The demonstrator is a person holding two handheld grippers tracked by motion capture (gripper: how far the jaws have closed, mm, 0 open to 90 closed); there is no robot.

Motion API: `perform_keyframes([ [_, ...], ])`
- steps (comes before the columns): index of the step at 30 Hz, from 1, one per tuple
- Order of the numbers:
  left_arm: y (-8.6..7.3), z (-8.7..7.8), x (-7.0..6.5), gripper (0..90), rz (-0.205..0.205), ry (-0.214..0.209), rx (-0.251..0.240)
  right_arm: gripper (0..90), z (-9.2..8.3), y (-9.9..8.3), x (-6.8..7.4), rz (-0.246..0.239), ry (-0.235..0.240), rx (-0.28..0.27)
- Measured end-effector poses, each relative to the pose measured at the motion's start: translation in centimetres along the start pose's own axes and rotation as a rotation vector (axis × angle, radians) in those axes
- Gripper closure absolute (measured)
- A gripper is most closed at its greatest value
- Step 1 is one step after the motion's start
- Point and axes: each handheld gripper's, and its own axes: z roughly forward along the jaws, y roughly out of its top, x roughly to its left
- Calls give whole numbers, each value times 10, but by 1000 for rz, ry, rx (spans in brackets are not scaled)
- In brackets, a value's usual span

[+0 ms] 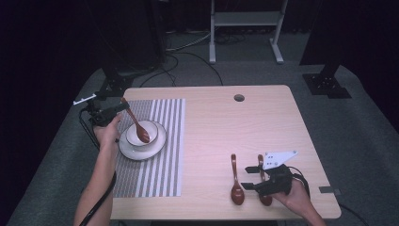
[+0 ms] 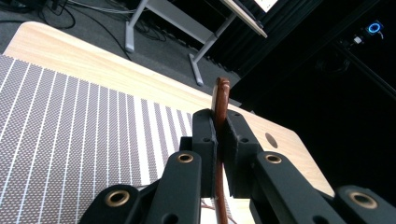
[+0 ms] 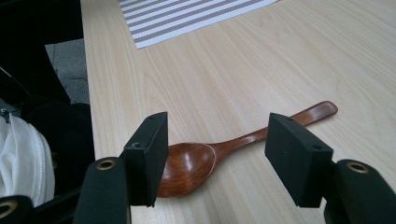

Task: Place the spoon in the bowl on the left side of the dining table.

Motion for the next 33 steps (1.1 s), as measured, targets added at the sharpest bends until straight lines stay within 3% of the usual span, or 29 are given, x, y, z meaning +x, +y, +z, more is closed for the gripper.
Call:
perform_keyframes([
  [19,-12,4,18,839,-35,7,3,381,2,0,0,-2,2,7],
  [24,-17,4,25,838,-66,6,1,380,1,-1,0,-2,1,6],
  [33,-21,1,35,790,-89,35,12,380,3,0,0,-4,5,10],
])
